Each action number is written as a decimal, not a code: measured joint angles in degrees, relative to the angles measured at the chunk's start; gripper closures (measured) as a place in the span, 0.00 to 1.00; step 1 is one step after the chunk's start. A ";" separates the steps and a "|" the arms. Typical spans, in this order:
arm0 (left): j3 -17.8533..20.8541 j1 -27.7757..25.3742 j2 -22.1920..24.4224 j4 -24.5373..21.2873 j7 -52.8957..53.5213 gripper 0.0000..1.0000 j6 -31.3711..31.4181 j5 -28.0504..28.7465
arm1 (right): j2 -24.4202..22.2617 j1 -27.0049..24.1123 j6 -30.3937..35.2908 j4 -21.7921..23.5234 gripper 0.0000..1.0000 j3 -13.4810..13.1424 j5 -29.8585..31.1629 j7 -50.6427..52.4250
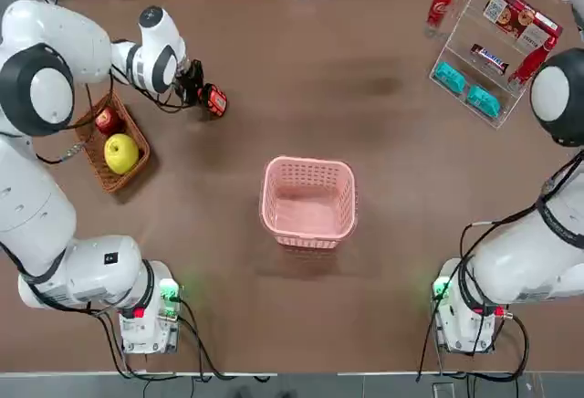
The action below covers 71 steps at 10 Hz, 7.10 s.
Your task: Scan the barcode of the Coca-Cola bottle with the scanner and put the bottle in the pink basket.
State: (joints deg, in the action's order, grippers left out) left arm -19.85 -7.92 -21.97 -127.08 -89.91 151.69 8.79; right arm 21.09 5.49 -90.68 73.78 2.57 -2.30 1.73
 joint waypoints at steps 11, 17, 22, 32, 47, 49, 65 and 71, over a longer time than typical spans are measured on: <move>-15.41 -1.03 -1.28 22.01 -1.52 0.64 -14.56 -24.18 | 0.98 16.77 -22.85 9.67 0.67 -0.03 -26.23 -7.00; -16.50 -1.13 -1.95 23.84 -0.14 0.64 -14.53 -30.12 | 5.52 19.03 -30.40 12.99 0.67 -1.05 -35.28 -6.63; -16.77 -0.63 -3.85 23.87 -0.74 0.64 -10.07 -34.06 | 5.57 17.89 -30.40 15.58 0.67 -1.16 -43.97 -2.93; -16.80 1.09 -5.01 22.52 2.52 0.64 -6.71 -29.72 | 5.32 16.44 -30.91 15.47 0.67 -1.25 -48.02 -1.83; -16.81 1.08 -5.01 22.52 2.62 0.64 -7.02 -29.70 | 5.09 17.31 -28.86 15.45 0.67 -1.27 -48.54 4.53; -16.81 1.07 -5.00 22.53 2.62 0.64 -7.04 -29.70 | 4.73 14.97 -23.40 15.71 0.67 -1.70 -46.16 8.00; -12.67 -8.68 -5.40 10.18 -26.29 0.64 -13.29 13.79 | -15.81 54.30 -3.89 19.02 0.67 0.28 -7.73 -44.96; -12.95 -8.57 -7.08 9.31 -22.83 0.64 -12.10 14.12 | -7.75 54.45 -16.48 23.66 0.67 -0.74 -6.44 -45.98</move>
State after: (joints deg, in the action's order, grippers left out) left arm -32.80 -16.48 -29.05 -117.76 -112.74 139.59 22.92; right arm 13.34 59.95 -107.15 97.44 1.83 -8.74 -44.25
